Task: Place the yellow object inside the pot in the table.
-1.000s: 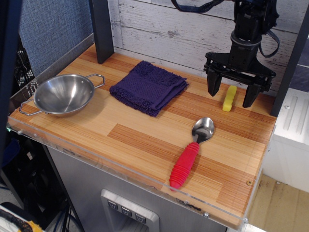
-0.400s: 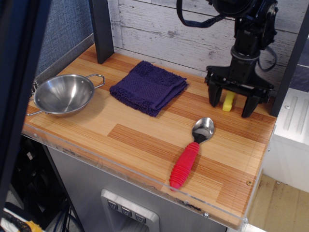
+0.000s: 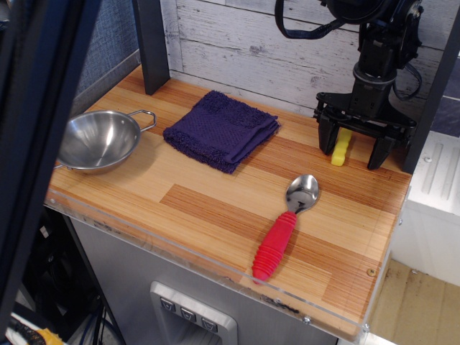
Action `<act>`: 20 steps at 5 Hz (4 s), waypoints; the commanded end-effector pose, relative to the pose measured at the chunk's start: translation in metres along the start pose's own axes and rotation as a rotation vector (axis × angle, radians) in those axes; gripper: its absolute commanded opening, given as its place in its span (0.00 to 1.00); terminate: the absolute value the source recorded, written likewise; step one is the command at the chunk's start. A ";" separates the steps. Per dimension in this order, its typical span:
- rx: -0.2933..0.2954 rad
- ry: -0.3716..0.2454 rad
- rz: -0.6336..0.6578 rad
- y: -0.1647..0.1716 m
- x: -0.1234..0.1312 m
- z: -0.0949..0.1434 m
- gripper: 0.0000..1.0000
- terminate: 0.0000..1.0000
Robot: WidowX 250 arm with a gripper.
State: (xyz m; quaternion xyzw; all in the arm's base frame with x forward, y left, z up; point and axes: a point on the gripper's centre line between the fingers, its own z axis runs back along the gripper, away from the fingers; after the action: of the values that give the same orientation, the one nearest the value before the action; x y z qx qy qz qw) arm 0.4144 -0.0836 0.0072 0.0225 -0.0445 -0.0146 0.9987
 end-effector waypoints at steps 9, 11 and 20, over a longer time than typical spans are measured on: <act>-0.035 -0.037 -0.012 0.198 -0.096 0.143 0.00 0.00; 0.134 0.003 -0.034 0.261 -0.120 0.119 0.00 0.00; 0.034 -0.124 0.025 0.198 -0.126 0.183 1.00 0.00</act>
State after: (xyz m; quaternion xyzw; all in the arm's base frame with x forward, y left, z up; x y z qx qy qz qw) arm 0.2820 0.1041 0.1615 0.0247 -0.0799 -0.0009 0.9965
